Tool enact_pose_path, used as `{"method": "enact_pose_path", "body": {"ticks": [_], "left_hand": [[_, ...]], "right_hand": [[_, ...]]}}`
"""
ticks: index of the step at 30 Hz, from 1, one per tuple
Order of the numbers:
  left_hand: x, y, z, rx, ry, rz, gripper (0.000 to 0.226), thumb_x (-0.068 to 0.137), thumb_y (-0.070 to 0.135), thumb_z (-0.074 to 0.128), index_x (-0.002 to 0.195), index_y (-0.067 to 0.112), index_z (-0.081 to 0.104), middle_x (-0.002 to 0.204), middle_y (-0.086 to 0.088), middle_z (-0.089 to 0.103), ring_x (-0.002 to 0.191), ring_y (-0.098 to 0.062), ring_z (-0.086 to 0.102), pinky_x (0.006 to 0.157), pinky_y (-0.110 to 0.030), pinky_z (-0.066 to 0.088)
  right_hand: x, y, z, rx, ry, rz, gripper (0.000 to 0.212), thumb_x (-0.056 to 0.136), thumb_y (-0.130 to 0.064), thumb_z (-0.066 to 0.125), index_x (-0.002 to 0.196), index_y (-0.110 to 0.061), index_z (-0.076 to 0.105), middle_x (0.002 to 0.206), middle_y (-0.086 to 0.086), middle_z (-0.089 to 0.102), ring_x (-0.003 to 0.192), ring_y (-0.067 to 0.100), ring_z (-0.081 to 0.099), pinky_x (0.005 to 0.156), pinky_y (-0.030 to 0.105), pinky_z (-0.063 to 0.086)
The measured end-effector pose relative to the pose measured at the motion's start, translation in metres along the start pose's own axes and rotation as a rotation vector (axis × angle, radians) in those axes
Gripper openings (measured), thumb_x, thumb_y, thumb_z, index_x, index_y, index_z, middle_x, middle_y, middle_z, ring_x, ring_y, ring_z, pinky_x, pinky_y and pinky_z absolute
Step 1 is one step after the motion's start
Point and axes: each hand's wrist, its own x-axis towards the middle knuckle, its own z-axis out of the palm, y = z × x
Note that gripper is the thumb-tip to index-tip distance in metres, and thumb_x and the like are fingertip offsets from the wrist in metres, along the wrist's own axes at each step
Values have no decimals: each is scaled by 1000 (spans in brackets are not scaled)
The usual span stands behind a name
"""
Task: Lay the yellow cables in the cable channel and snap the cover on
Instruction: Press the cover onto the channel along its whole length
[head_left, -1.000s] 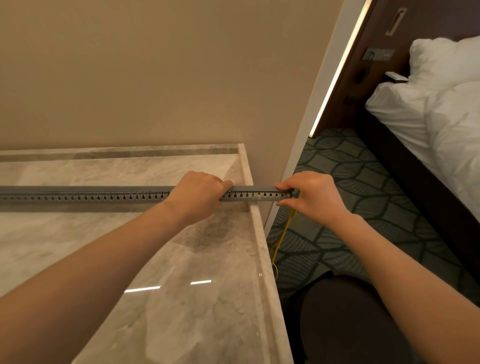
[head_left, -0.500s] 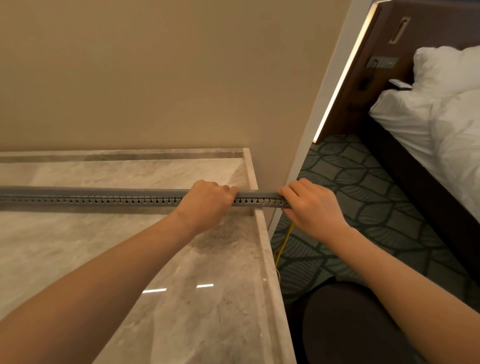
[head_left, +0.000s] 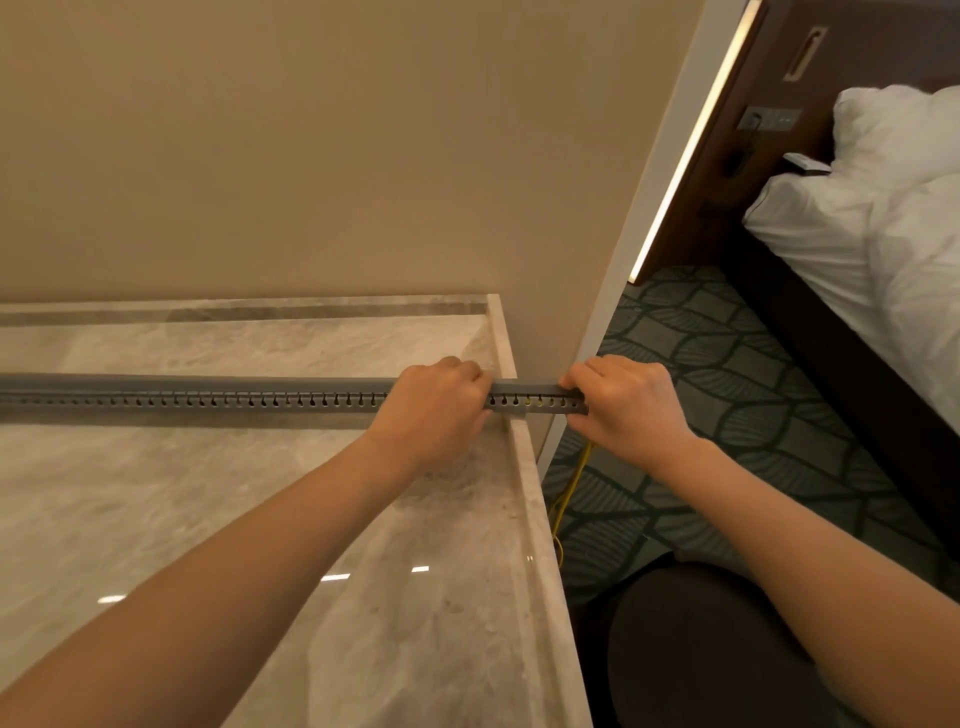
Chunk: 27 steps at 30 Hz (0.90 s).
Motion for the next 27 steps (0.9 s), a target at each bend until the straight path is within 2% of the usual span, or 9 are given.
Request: {"method": "enact_pose_path", "body": {"ticks": [4,8,12,16,19,22,27], "left_hand": [[16,23,3,-51,50,10,33,93,36,50,115,12,54,111,-3,56,103,-19,50,69,-29,43],[32,39,2,-42,32,-10,29,93,31,52,110,8,56,108,-7,54,101,-21,50,70,-30,42],[35,39,0,60,-5,76,21,96,19,48,110,6,56,105,-9,54,97,-23,53,66,-29,40],[37,36,-2,72,-18,117,21,97,19,47,110,6,57,105,-9,55,95,-23,54,64,-29,33],[39,34,-3,41,-20,84,25,95,27,49,108,7,58,104,-8,57,95,-22,54,64,-28,31],[41,33,-1,-71,-35,1,30,91,32,55,109,8,61,105,-7,58,101,-22,51,68,-28,36],[41,40,3,-180,-25,-27,24,89,21,60,109,8,61,104,-9,60,101,-23,51,75,-30,41]], "right_hand": [[13,7,-4,-1,-161,33,12,71,-21,70,80,-15,64,68,0,64,58,19,57,48,25,39],[26,4,-4,-52,-296,53,18,73,-27,62,87,-17,56,77,-1,60,67,20,57,53,28,40],[27,-9,1,-160,-301,60,14,76,-14,59,88,-13,51,82,4,61,72,24,59,50,29,33],[32,-15,1,-236,-321,92,9,81,-14,58,89,-15,52,85,3,63,76,22,61,51,29,32],[37,-12,-2,-239,-353,81,10,81,-17,59,83,-17,49,83,2,64,74,22,61,52,29,31],[38,-11,-2,-220,-363,89,23,80,-16,59,76,-19,37,81,3,63,72,23,61,52,29,30],[37,-13,-2,-194,-350,119,21,79,-14,59,75,-20,38,82,3,63,73,24,61,52,29,31]]}}
